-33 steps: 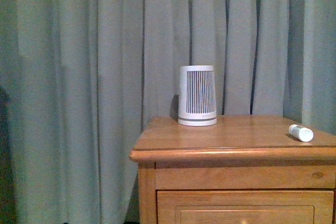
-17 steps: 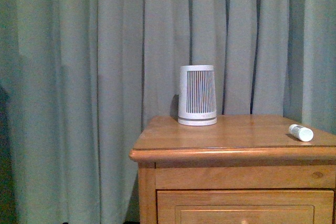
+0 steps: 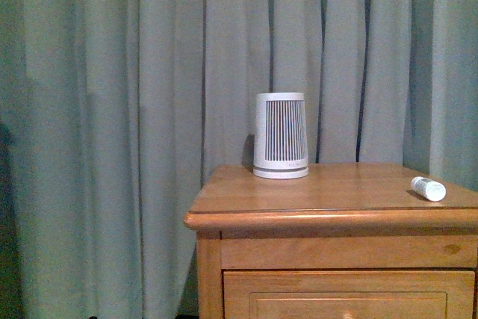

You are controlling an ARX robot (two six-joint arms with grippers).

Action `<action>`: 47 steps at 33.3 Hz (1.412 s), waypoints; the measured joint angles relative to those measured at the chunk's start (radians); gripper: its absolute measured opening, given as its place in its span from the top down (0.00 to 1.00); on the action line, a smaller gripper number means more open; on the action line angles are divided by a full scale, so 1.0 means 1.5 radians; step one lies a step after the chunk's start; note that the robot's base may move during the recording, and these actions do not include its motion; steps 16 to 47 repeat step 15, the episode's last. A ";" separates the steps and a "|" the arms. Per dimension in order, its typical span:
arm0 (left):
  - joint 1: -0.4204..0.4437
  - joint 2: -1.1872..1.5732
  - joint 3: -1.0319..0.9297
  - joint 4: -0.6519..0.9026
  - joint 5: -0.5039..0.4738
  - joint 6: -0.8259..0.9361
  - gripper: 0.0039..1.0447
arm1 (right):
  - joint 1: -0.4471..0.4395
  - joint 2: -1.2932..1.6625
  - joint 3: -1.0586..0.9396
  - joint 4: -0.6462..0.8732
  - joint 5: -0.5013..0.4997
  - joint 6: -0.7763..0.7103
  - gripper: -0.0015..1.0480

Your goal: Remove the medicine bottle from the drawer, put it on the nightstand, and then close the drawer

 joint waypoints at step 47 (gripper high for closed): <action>0.000 0.000 0.000 0.000 0.000 0.000 0.06 | 0.000 0.000 0.000 0.000 0.000 0.000 0.07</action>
